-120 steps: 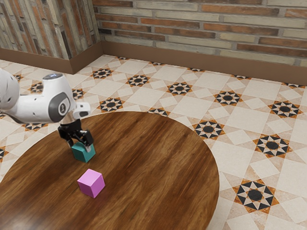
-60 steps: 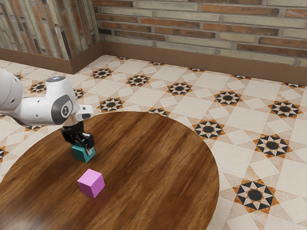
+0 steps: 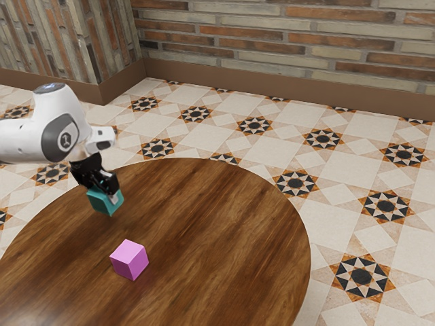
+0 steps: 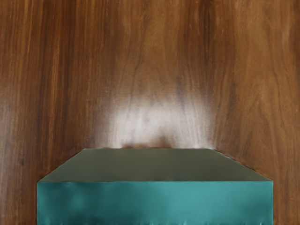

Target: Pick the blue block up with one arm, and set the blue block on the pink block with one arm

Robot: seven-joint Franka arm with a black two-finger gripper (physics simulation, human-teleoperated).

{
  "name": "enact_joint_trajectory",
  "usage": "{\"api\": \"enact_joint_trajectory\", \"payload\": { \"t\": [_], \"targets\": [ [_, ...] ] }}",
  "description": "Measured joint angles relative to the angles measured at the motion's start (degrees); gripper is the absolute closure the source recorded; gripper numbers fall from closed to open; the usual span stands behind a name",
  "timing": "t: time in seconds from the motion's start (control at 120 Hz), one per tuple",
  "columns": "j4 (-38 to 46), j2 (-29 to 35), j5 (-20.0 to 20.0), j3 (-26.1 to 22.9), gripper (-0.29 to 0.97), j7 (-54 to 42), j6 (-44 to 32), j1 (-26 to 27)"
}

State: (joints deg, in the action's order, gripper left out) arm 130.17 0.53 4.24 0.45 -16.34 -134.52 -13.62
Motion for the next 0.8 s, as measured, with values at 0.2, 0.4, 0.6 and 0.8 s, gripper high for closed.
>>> {"api": "enact_joint_trajectory", "payload": {
  "t": [0.2,0.4,0.6,0.8],
  "targets": [
    [6.4,6.1,0.3,-2.6,0.31,4.5,3.5,4.6],
    [10.5,9.7,0.6,-3.5,0.31,11.8,4.7,7.2],
    [12.9,10.4,0.8,-3.7,0.31,17.3,3.8,7.2],
    [14.3,10.5,0.4,-4.2,0.31,19.5,1.0,7.5]
  ]
}}
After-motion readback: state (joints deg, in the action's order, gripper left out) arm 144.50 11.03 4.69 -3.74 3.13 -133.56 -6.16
